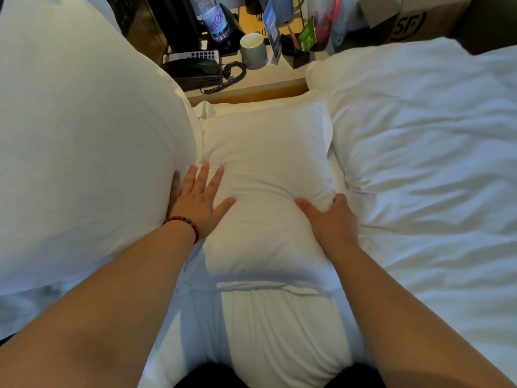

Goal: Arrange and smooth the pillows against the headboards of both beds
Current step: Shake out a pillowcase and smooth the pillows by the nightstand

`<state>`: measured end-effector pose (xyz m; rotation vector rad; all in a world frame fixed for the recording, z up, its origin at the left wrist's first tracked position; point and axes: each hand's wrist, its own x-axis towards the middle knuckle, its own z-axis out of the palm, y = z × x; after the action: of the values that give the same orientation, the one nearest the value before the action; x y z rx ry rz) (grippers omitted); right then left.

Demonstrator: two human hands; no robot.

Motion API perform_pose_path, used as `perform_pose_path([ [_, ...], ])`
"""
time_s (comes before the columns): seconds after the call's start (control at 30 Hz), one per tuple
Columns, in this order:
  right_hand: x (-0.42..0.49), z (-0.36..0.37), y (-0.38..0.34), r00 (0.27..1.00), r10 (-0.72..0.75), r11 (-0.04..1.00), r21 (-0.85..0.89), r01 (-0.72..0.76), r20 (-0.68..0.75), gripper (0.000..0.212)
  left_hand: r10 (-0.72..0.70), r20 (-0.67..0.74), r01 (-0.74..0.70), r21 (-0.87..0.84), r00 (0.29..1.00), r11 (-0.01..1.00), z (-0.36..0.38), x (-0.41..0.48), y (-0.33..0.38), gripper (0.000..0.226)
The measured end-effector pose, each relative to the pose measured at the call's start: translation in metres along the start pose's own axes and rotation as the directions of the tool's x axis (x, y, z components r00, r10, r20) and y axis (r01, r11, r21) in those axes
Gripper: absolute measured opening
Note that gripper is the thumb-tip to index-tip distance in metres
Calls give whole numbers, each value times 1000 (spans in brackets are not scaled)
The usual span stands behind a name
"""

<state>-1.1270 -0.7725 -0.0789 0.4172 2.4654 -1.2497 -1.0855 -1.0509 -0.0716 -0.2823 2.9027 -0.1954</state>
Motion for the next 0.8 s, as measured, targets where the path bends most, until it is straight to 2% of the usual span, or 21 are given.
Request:
perform_pose_path([
  [0.1, -6, -12, 8, 998, 49, 998, -37, -48, 25, 98, -2, 35, 1, 24, 999, 1000, -6, -2, 5, 78],
  [0.2, -20, -32, 20, 997, 61, 995, -77, -57, 47, 95, -8, 40, 10, -53, 999, 999, -17, -10, 9, 76],
  [0.27, -36, -36, 38, 996, 72, 993, -97, -67, 45, 83, -46, 12, 47, -163, 999, 985, -18, -25, 16, 72],
  [0.33, -56, -36, 55, 996, 82, 996, -49, -79, 45, 59, -121, -40, 107, -258, 992, 960, -11, -50, 33, 71],
  [0.43, -73, -34, 72, 996, 85, 994, 79, -82, -39, 44, -193, -74, 152, -377, 978, 914, 6, -91, 61, 80],
  [0.53, -70, -38, 80, 985, 73, 996, 69, -62, -159, 33, -210, -77, 154, -450, 975, 880, 21, -113, 73, 74],
  [0.6, -66, -40, 86, 956, 141, 986, 128, -111, -256, 31, -254, -155, 126, -562, 955, 817, 22, -124, 73, 67],
  [0.63, -68, -40, 88, 946, 193, 969, 203, -142, -262, 31, -312, -202, 101, -670, 928, 735, 22, -131, 76, 59],
  [0.67, -73, -39, 90, 942, 244, 943, 285, -175, -231, 33, -409, -212, 89, -792, 887, 605, 23, -139, 80, 51],
  [0.7, -79, -36, 94, 947, 269, 918, 344, -198, -175, 37, -537, -158, 110, -895, 829, 432, 22, -147, 86, 46],
  [0.77, -97, -21, 106, 966, 257, 883, 407, -233, -4, 42, -749, 102, 220, -974, 654, 60, 26, -161, 98, 47],
  [0.8, -107, -12, 112, 968, 243, 874, 418, -249, 68, 39, -786, 272, 298, -947, 555, -118, 31, -166, 101, 54],
])
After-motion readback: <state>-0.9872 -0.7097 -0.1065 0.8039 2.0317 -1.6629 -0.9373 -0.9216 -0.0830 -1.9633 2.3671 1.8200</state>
